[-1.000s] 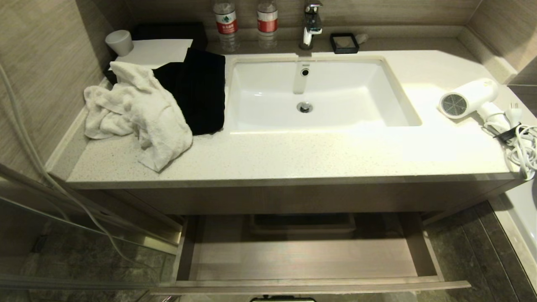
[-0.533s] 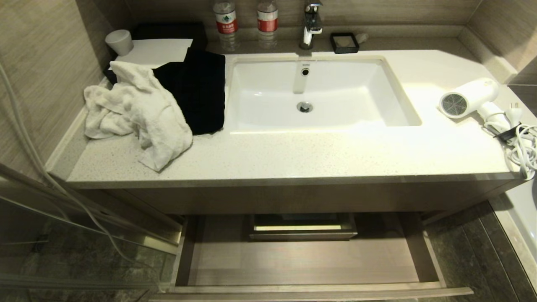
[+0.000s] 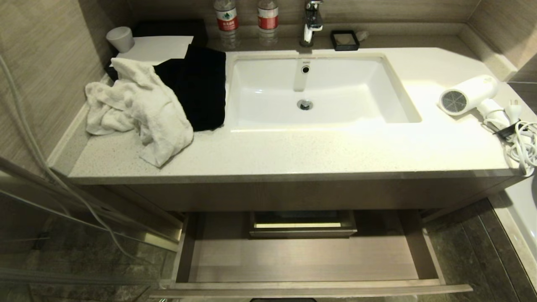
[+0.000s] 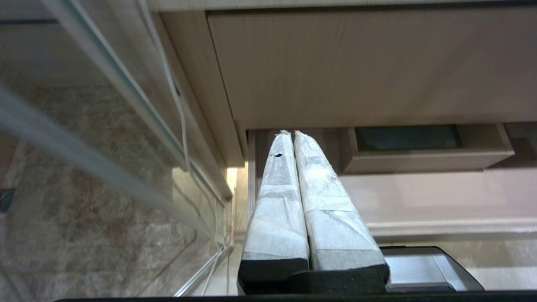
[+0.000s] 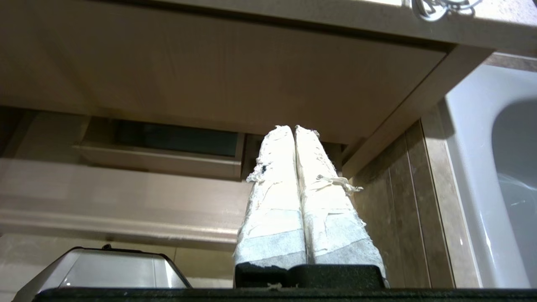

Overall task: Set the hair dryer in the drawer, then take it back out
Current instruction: Pick up the hairdryer

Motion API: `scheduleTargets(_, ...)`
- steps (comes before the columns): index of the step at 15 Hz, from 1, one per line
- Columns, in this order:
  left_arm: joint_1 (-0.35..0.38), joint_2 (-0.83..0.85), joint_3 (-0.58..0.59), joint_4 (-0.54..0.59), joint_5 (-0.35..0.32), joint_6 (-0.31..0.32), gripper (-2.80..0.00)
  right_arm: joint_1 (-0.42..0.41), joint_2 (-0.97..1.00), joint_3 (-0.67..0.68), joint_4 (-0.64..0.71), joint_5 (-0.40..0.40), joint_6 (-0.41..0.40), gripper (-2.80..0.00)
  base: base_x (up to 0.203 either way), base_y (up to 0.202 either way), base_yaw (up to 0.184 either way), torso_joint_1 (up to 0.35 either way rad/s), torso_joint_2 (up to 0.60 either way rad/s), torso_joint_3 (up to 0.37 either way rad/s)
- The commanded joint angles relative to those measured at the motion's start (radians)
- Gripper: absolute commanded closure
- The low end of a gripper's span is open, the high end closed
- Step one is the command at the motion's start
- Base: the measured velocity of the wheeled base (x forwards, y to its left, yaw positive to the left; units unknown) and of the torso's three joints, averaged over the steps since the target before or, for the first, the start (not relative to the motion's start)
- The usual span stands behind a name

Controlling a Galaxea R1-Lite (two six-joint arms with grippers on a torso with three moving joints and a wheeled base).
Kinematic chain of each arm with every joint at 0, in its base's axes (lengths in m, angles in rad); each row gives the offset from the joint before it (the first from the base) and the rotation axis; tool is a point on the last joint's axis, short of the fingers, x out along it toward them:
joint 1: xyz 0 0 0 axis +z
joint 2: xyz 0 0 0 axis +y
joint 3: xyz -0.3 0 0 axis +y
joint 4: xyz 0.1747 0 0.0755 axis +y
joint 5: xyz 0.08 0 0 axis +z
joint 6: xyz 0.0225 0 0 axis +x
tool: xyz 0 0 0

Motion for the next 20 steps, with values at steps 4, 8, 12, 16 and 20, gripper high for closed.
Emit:
scheduleTargets(4,0.000,-0.002,0.000,0.001,0.000,0.004,0.00,0.000,0.000,0.002,-0.001,0.000,-0.001,0.00,-0.184,0.000,0.003,0.001,0.00,0.004)
scheduleTargets(8,0.000,-0.001,0.000,0.004,0.000,0.003,0.00,0.000,0.000,0.002,-0.001,0.000,-0.001,0.00,-0.054,0.000,0.002,-0.001,0.00,0.002)
scheduleTargets(12,0.000,-0.002,0.000,0.004,0.000,0.004,0.00,0.000,0.000,0.002,-0.001,0.000,-0.001,0.00,0.000,0.000,0.000,0.000,0.00,0.000)
scheduleTargets(16,0.000,-0.002,0.000,0.004,0.000,0.003,0.00,0.000,0.000,0.002,-0.001,0.000,-0.002,0.00,0.000,0.000,0.000,0.000,0.00,0.000)
scheduleTargets(20,0.000,-0.002,0.000,0.004,0.000,0.003,0.00,0.000,0.000,0.002,-0.001,0.000,-0.002,0.00,0.000,0.000,0.000,0.000,0.00,0.000)
